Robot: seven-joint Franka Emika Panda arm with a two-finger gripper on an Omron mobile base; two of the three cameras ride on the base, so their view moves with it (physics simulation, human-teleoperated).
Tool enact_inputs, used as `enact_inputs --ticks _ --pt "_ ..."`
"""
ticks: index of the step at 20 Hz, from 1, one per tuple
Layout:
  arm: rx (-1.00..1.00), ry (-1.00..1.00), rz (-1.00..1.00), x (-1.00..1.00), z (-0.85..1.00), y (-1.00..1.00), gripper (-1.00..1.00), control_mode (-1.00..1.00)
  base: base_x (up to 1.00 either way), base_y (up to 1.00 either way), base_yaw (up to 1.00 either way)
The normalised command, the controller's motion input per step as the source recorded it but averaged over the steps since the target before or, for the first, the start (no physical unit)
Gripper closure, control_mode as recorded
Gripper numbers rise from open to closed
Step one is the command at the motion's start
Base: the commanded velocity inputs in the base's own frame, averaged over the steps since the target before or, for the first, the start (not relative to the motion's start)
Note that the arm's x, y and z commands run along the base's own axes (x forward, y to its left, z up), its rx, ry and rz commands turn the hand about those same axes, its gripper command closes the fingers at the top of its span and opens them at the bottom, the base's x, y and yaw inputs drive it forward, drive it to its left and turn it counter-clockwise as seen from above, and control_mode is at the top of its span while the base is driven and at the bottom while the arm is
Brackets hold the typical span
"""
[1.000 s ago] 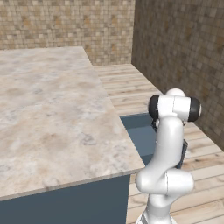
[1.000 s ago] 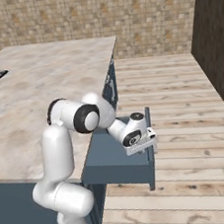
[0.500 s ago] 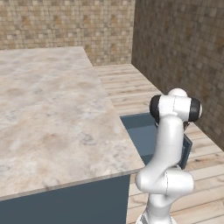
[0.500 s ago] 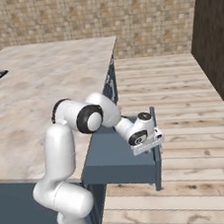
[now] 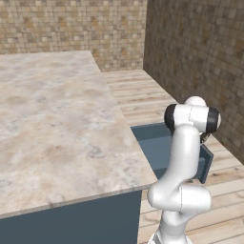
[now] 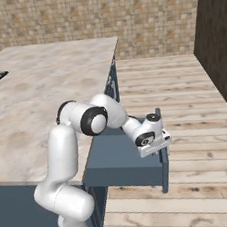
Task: Organize the utensils by type. Pick up the wooden spoons from the counter and place them in the open cabinet. Then pick up the metallic utensils from the counter and place them in the open drawer.
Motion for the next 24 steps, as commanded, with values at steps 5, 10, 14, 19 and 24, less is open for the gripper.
enact_inputs --ticks 5,10,14,19,24 --pt "0.0 -0.01 0.04 0.0 0.0 0.16 1.0 -1.0 0.0 0.0 0.0" --pt "-0.01 -0.01 0.05 -0.16 0.0 0.56 1.0 -1.0 0.0 0.0 0.0" --pt "-0.01 0.0 0.04 -0.26 0.0 0.58 1.0 -1.0 0.0 0.0 0.0" --pt "0.0 0.0 0.0 -0.02 0.03 0.33 1.0 -1.0 0.0 0.0 0.0" --pt "0.0 0.0 0.0 0.22 0.17 0.23 1.0 -1.0 0.0 0.0 0.0"
